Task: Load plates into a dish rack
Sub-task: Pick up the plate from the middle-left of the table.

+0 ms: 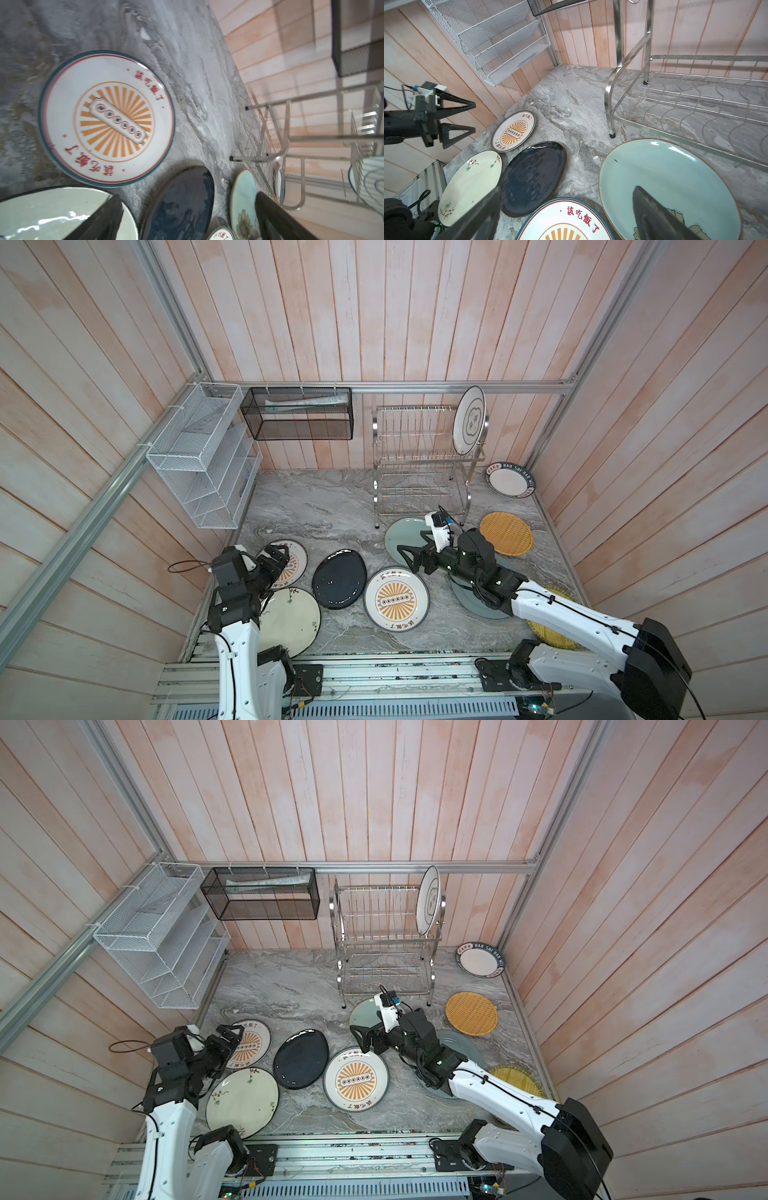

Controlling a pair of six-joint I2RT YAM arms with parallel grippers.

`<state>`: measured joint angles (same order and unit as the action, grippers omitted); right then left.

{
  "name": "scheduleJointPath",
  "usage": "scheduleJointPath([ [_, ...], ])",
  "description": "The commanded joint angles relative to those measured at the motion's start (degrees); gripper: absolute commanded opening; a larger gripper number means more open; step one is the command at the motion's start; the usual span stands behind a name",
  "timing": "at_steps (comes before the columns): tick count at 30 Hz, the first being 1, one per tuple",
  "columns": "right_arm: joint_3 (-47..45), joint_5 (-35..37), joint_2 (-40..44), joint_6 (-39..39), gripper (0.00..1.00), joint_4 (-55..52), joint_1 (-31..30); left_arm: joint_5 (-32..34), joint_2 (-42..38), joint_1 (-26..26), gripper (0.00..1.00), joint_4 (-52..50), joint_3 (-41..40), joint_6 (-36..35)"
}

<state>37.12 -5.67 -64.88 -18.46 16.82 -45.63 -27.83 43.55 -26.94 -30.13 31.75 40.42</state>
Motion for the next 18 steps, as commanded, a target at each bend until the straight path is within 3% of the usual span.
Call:
scheduleJointPath([
  [1, -1.65, -1.10, 0.06, -0.58, 0.98, 6.68, -0.59, -5.24, 2.86, -3.06, 1.00, 3.05, 0.54, -5.02],
  [9, -5.71, -3.49, -4.36, -1.24, 0.98, 14.31, -0.56, 6.49, 12.69, -4.53, 0.97, 8.86, 0.25, -8.91],
  [18, -6.93, -8.86, -6.68, -2.59, 0.98, 19.36, -0.69, 11.94, 18.20, -5.57, 0.96, 18.09, -1.77, -12.04],
])
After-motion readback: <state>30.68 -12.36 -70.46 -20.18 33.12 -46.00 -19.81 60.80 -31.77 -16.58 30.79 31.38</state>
